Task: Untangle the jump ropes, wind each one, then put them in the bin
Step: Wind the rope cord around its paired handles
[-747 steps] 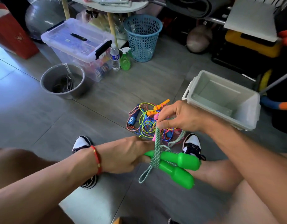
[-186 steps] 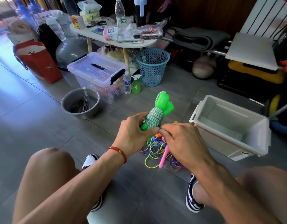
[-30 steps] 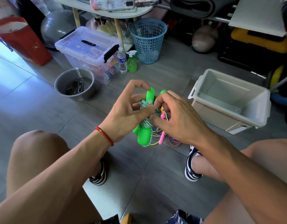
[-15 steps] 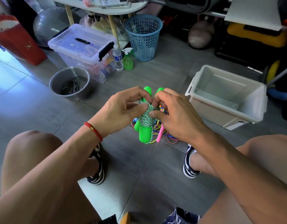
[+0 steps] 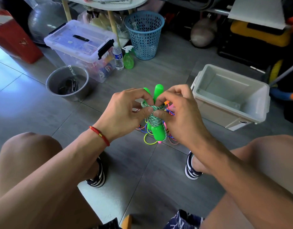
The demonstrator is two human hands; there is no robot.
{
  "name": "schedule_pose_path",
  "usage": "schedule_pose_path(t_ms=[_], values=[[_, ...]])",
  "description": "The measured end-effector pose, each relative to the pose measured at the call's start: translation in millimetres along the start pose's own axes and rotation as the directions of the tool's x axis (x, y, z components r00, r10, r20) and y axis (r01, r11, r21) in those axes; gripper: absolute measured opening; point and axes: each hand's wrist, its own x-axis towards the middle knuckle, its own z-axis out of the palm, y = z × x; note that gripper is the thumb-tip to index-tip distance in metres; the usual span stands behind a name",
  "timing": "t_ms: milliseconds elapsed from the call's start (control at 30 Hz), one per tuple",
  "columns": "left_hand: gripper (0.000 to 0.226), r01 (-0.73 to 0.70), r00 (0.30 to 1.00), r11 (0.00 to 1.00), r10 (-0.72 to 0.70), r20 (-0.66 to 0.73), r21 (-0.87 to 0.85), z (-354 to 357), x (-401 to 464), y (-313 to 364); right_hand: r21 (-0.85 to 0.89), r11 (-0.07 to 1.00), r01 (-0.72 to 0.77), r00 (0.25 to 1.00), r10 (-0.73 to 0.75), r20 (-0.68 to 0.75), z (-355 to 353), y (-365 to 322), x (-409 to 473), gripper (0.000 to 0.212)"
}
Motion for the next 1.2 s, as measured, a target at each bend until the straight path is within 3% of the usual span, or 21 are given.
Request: schedule_pose_path(t_ms=[200,400,533,733,833,967,1200], values=[[0.011,0.009,1.000,1.000,-0.009,-0.008,-0.004,3.4,-0.9,-5.4,0.160,0.985,-0.065,0.994,0.051,0.094,3.3,2.1,-0.7,0.022],[0.021,-0.052,0.994,0.995,0.059,-0.089,0.084,6.5,-4.4,-6.2,0.335,0.922,-0.195,0.981,0.182,0.069,3.8,8.8,7.3,0.013],[0.016,0.033,0.988,0.991,-0.013,-0.151,0.133,11.0,-6.4,-2.5,0.320,0.927,-0.194,0.981,0.180,0.072,4.8,9.4,8.4,0.008],[0.012,0.038,0.986,0.984,-0.008,-0.168,0.177,11.4,-10.1,-3.5,0.146,0.985,-0.094,0.989,0.076,0.125,3.6,2.1,5.8,0.020],[0.013,0.053,0.980,0.982,-0.017,-0.196,0.182,16.9,-8.7,-2.3,0.098,0.994,-0.054,0.996,0.046,0.073,7.6,1.1,5.5,0.019],[0.014,0.082,0.978,0.981,-0.045,-0.205,0.174,22.3,-5.4,0.0,0.059,0.994,-0.094,0.995,0.095,-0.006,14.0,-0.6,6.4,0.022],[0.021,0.122,0.989,0.982,-0.108,-0.102,0.144,19.3,-1.2,1.4,0.085,0.982,-0.170,0.985,0.172,-0.015,12.0,4.0,11.8,0.024]])
